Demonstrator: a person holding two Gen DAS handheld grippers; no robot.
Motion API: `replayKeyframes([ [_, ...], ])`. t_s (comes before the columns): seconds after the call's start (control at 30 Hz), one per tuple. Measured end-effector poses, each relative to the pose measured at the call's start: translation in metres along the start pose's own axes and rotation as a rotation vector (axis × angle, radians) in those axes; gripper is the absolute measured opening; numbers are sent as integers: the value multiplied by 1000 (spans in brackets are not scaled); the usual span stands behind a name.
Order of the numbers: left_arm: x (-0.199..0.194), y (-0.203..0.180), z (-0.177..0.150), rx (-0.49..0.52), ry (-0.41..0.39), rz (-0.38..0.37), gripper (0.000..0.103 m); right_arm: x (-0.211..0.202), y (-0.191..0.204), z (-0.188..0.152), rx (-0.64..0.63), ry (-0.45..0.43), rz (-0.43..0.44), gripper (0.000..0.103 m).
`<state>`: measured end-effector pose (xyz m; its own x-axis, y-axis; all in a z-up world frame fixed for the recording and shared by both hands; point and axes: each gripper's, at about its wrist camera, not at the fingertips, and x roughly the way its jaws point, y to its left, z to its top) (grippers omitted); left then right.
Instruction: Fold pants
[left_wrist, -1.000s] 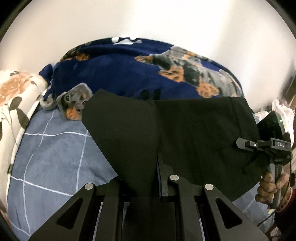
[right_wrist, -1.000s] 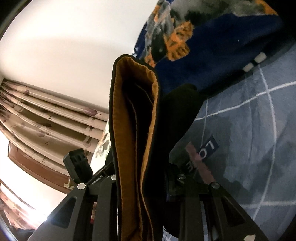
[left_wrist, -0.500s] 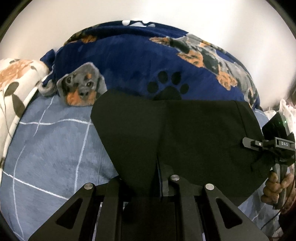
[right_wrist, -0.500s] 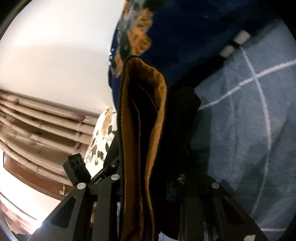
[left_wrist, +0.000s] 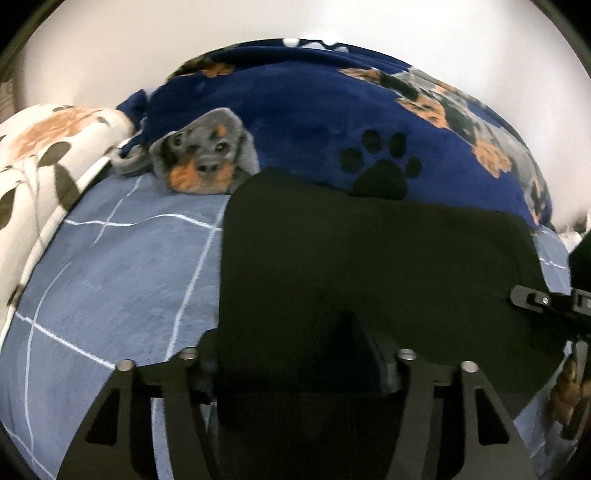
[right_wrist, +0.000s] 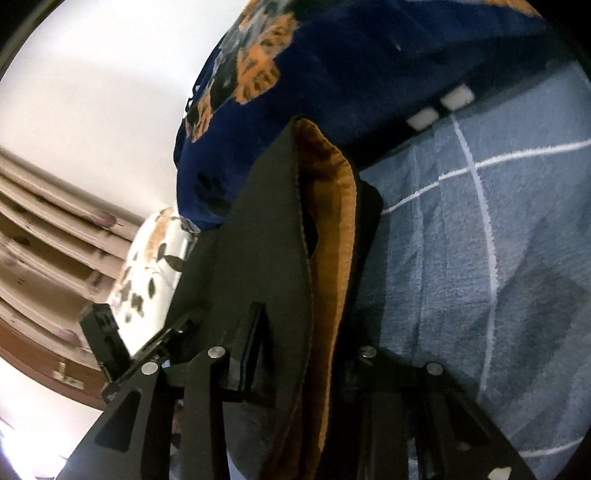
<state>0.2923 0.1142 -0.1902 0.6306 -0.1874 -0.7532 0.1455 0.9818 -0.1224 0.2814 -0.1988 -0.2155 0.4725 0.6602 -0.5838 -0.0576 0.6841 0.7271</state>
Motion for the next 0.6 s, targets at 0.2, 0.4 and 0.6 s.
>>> replayKeyframes([
  [0.2, -5, -4, -2, 24, -30, 59, 74, 0, 14, -3, -58, -44, -81, 37],
  [0.4, -19, -9, -5, 48, -80, 141, 76, -6, 34, -9, -108, -103, -160, 53],
  [0.6, -39, -7, -13, 55, -112, 174, 76, -27, 54, -29, -172, -165, -243, 61],
])
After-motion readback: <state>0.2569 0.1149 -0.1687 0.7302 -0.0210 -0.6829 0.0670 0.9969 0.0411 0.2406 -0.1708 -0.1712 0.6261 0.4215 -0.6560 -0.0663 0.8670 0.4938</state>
